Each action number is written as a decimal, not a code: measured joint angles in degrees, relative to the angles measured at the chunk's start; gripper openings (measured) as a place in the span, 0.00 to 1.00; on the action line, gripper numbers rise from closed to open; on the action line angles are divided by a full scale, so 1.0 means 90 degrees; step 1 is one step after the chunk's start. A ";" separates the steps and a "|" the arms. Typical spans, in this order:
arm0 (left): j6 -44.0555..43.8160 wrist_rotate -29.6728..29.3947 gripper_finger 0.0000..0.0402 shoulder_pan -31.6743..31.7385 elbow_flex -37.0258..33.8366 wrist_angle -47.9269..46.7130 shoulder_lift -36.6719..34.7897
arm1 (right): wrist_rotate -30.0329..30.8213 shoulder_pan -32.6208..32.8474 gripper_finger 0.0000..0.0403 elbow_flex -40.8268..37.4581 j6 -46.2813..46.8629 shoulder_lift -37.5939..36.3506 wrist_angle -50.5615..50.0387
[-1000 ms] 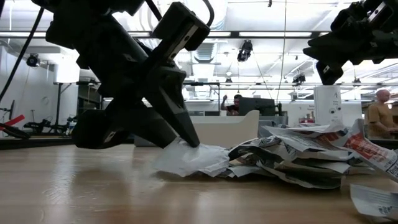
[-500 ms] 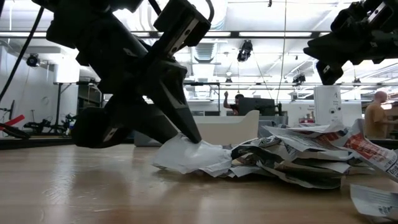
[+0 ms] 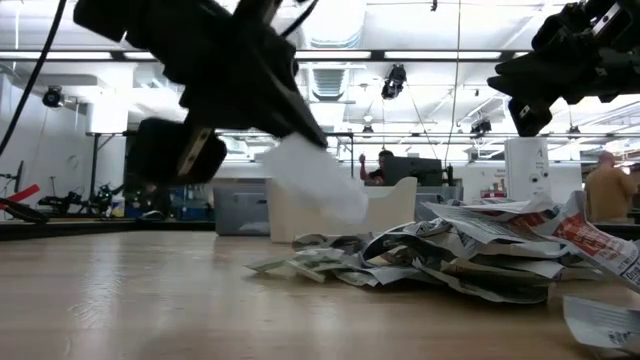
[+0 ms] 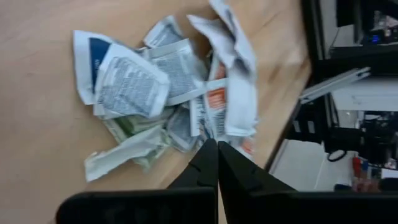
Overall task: Pick & Place First Aid Supplies
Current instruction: Put the white fingertip band aid into the left black bin
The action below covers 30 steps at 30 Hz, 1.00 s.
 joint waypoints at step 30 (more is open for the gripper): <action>0.5774 -0.5654 0.00 0.1617 0.0053 -0.1151 -0.3223 | 0.0010 0.0000 0.21 0.0000 -0.0010 0.0000 0.0000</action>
